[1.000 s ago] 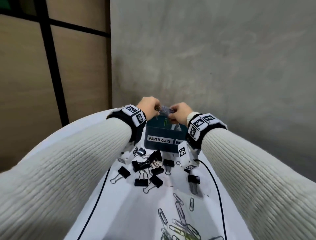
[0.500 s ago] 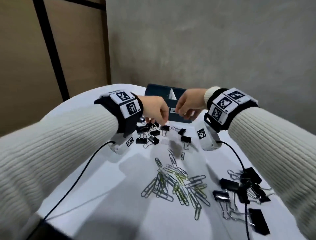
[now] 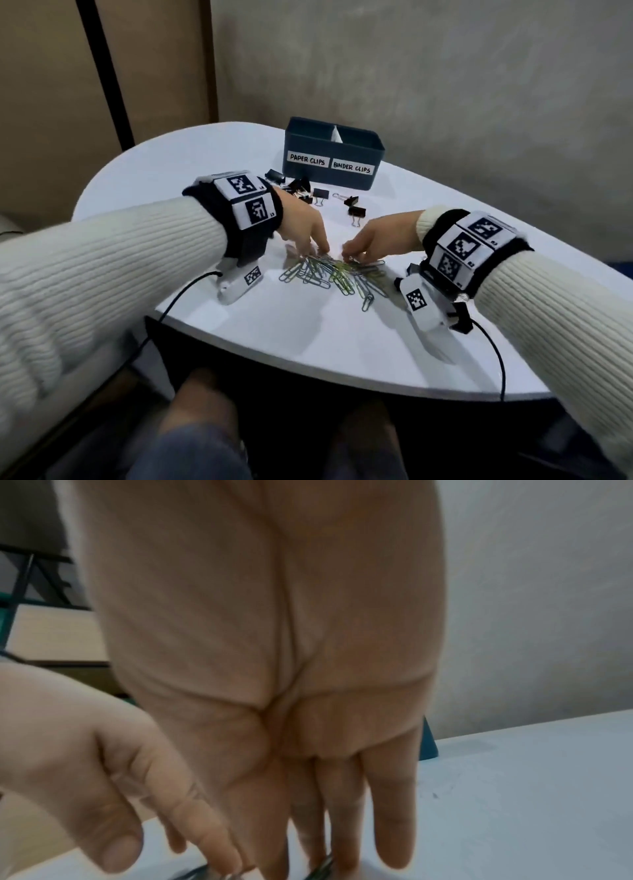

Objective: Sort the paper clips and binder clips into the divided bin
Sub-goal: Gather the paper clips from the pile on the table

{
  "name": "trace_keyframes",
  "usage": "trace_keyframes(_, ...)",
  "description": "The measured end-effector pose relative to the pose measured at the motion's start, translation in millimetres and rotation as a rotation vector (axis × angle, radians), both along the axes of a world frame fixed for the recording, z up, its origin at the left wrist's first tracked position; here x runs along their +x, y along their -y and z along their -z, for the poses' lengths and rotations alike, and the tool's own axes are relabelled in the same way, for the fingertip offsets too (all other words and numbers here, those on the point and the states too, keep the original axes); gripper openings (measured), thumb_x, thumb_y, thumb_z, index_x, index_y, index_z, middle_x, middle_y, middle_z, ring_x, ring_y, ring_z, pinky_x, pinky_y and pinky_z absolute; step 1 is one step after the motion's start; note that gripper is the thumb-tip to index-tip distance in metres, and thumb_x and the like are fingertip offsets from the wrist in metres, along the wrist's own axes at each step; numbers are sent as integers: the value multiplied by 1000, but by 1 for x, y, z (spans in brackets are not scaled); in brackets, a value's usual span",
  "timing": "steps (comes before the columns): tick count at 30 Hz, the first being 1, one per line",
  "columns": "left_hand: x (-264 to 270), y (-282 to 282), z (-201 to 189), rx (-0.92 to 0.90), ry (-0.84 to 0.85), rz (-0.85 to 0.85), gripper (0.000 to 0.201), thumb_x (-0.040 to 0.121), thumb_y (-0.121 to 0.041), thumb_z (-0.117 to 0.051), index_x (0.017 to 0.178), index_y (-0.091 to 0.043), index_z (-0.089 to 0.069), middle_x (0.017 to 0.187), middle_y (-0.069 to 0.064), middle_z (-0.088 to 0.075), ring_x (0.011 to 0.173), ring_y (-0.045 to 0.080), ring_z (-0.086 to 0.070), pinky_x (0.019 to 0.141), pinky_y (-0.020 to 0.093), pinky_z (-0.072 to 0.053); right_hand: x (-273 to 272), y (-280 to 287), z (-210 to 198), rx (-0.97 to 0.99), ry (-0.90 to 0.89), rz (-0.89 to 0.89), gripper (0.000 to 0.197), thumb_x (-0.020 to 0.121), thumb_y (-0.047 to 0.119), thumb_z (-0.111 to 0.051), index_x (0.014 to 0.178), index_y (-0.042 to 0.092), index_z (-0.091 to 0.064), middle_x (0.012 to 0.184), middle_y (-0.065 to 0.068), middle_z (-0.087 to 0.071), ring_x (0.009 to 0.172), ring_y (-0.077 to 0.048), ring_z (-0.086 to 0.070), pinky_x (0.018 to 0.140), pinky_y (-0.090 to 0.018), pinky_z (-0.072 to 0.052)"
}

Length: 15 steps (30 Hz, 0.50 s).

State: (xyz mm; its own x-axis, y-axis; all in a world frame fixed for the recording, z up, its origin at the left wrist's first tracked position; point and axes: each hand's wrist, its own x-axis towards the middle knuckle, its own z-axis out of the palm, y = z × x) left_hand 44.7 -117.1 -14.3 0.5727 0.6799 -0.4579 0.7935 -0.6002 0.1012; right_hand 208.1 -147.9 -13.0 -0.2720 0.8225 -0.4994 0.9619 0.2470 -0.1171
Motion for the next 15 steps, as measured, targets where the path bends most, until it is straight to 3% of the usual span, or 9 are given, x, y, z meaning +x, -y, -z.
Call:
trace_keyframes(3, -7, 4, -5, -39, 154, -114, 58, 88, -33, -64, 142, -25, -43, 139, 0, -51, 102, 14, -53, 89, 32, -52, 7, 8, -6, 41, -230, 175, 40, 92, 3, -49, 131, 13, -55, 132, -5, -58, 107, -16, -56, 97, -35, -50)
trace_keyframes(4, -8, 6, -5, -45, 164, -150, 70, 83, -40, -68, 144, -26, -38, 142, 1, -46, 106, 17, -52, 85, 32, -53, 8, 9, -8, 68, -194, 190, 42, 92, 11, -54, 134, 14, -51, 134, -7, -55, 105, -17, -56, 93, -37, -53)
trace_keyframes(7, -5, 18, -2, -14, 21, -167, 95, 70, -52, -75, 148, -29, -25, 150, 3, -34, 124, 24, -49, 63, 22, -47, 9, 17, -6, -7, 63, 177, 83, 78, 39, -72, 146, 19, -29, 147, -4, -39, 123, -23, -49, 101, -38, -47)
trace_keyframes(8, -2, 22, 0, 22, -51, -152, 97, 68, -54, -75, 148, -28, -25, 147, 3, -37, 116, 22, -54, 55, 19, -40, 7, 22, -5, -34, 116, 163, 91, 74, 43, -74, 147, 19, -26, 147, -3, -38, 123, -22, -49, 101, -36, -46)
trace_keyframes(9, 1, 25, 1, 56, -107, -140, 97, 67, -56, -76, 145, -26, -27, 141, 3, -42, 98, 18, -59, 51, 18, -36, 3, 26, -3, -47, 140, 147, 94, 72, 43, -76, 147, 18, -26, 143, -4, -41, 112, -20, -54, 95, -34, -47)
trace_keyframes(10, 4, 28, 2, 79, -137, -136, 96, 66, -56, -77, 143, -25, -29, 133, 3, -47, 79, 13, -56, 50, 19, -35, -1, 28, 0, -40, 149, 134, 94, 70, 42, -77, 146, 17, -28, 136, -4, -46, 96, -18, -57, 86, -32, -48)
trace_keyframes(12, 10, 27, 6, 71, -117, -137, 89, 66, -49, -80, 137, -19, -35, 115, 3, -55, 64, 9, -49, 54, 18, -40, -9, 28, 5, 15, 146, 100, 90, 69, 39, -79, 142, 16, -32, 127, -4, -51, 79, -16, -57, 75, -30, -50)
trace_keyframes(15, 17, 23, 13, -42, 14, -185, 68, 75, -25, -79, 131, -5, -44, 114, 13, -62, 71, 18, -57, 54, 16, -50, -16, 24, 12, 52, 52, 96, 76, 70, 30, -81, 134, 14, -43, 122, -8, -59, 94, -27, -67, 82, -34, -56)
